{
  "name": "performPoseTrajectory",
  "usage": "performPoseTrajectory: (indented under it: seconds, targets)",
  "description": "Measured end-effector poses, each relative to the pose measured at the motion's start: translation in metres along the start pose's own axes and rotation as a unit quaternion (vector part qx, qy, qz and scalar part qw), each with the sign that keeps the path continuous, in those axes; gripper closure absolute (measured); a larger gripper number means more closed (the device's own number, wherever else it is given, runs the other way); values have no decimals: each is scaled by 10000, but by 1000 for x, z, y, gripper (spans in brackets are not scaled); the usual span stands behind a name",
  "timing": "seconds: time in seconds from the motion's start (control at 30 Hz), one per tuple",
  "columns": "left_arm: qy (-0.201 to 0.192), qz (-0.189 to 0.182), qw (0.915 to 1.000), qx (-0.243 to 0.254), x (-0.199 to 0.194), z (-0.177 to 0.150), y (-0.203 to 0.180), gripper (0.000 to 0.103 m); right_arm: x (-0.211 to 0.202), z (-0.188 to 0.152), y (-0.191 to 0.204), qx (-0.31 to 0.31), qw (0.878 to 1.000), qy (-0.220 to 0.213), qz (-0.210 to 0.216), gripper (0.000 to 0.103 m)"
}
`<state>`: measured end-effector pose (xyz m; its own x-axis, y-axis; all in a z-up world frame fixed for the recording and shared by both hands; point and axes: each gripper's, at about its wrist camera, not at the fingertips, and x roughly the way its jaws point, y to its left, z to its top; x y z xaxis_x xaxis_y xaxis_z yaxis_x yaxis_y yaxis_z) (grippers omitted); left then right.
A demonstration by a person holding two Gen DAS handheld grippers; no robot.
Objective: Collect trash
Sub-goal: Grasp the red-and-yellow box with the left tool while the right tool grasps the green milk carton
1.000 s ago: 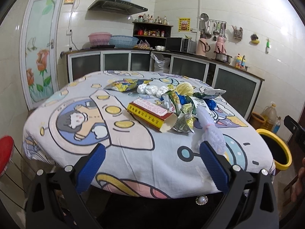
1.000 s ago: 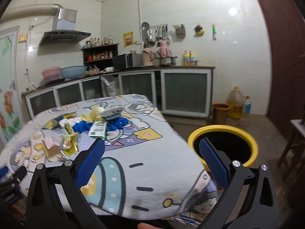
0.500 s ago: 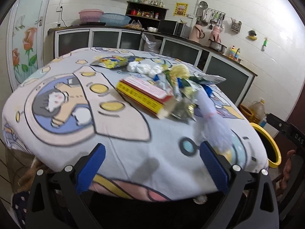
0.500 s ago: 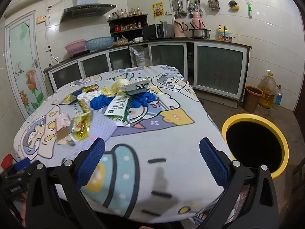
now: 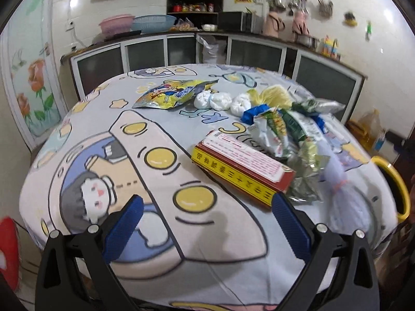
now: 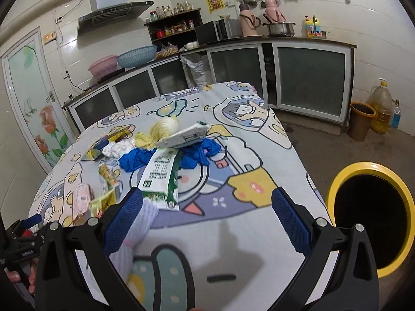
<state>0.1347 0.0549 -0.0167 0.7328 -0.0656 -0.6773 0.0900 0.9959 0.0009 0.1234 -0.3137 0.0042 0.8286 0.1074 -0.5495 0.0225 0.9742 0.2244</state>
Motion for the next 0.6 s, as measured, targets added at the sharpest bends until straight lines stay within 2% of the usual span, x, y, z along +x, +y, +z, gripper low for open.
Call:
performPoseTrajectory:
  seconds: [0.07, 0.13, 0.23, 0.33, 0.4, 0.6]
  targets:
    - [144, -94, 9998, 77, 10, 3, -3, 8, 8, 5, 0, -40, 10000, 38, -16, 7]
    - [358, -344, 9987, 91, 22, 8, -5, 8, 15, 11, 0, -23, 10000, 78, 31, 7]
    - [410, -336, 9986, 47, 31, 15, -4, 8, 27, 21, -2, 59, 9997, 171, 134, 7]
    - [514, -604, 9969, -8, 39, 22, -1, 8, 35, 29, -4, 166, 9990, 251, 330, 7]
    - [631, -724, 9954, 16, 44, 24, -4, 8, 39, 34, -5, 176, 9991, 276, 275, 7]
    - [590, -584, 9953, 501, 40, 21, -28, 8, 45, 40, 1, 67, 9994, 216, 262, 7]
